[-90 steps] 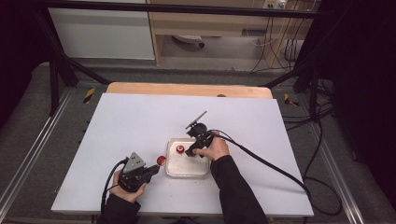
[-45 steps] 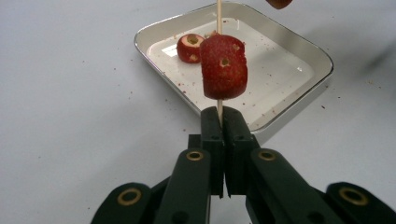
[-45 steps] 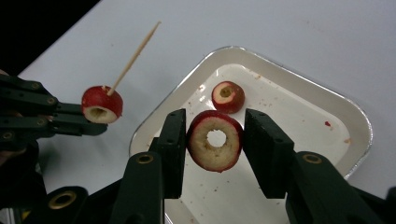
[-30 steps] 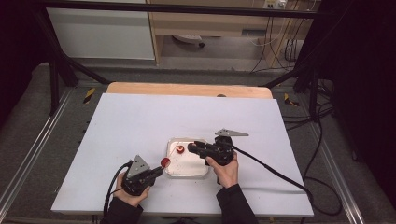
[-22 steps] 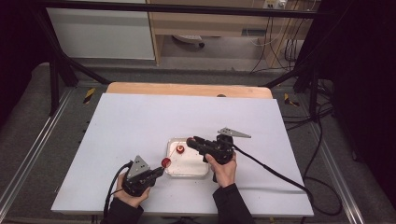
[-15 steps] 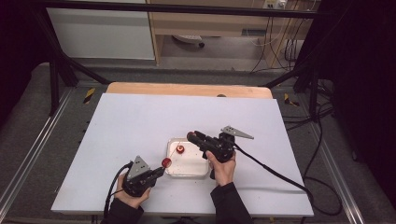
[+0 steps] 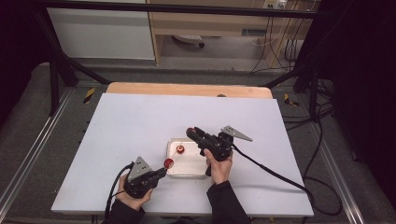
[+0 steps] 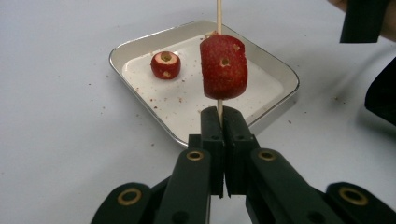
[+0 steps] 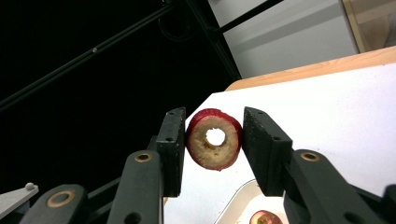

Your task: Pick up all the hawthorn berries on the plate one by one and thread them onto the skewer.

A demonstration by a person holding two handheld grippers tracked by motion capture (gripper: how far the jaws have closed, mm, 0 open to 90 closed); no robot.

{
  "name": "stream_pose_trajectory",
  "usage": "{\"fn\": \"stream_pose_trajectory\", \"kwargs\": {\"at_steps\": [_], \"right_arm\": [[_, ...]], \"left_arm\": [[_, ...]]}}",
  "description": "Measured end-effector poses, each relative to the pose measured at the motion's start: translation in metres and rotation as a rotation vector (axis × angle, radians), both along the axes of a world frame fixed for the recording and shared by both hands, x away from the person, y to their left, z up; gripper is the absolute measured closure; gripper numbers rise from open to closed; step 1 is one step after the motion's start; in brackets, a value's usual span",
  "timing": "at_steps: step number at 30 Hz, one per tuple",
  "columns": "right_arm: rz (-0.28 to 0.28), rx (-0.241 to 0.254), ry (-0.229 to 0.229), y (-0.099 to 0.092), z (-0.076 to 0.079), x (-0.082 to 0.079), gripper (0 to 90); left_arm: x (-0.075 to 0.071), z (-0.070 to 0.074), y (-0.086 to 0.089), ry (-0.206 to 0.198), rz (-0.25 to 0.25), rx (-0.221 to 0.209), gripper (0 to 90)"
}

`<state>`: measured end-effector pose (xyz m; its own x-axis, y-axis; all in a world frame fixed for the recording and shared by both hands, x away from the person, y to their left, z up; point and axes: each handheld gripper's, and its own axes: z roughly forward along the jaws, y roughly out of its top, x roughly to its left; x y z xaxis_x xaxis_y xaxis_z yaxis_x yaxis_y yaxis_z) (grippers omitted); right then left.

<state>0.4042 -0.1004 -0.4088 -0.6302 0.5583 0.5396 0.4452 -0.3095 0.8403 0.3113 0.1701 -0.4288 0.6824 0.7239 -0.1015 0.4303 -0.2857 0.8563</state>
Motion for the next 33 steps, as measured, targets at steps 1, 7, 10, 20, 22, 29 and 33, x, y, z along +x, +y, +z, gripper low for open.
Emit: {"fn": "stream_pose_trajectory", "kwargs": {"at_steps": [1,7,10,20,22,29,33], "right_arm": [[-0.001,0.000,-0.005,0.001,-0.001,0.000,60.7],[-0.009,-0.008,-0.024,0.005,-0.007,-0.001,60.8],[-0.008,-0.011,-0.031,0.006,-0.007,-0.001,60.8],[0.002,-0.008,-0.034,0.011,-0.006,-0.004,60.8],[0.003,-0.005,-0.038,0.012,-0.007,-0.004,60.8],[0.007,0.008,-0.022,0.013,-0.008,-0.005,60.8],[0.019,-0.004,-0.019,0.017,-0.012,-0.006,60.9]], "left_arm": [[0.000,0.000,0.000,0.003,-0.002,-0.003,88.1],[0.001,-0.001,-0.003,0.027,0.003,-0.012,88.1],[0.002,-0.002,-0.004,0.038,0.005,-0.009,88.1],[0.001,-0.002,-0.006,0.046,0.018,-0.029,88.1],[0.001,-0.002,-0.006,0.046,0.019,-0.030,88.1],[0.001,-0.002,-0.007,0.059,0.029,-0.050,88.1],[0.001,-0.002,-0.008,0.070,0.036,-0.065,88.1]]}}
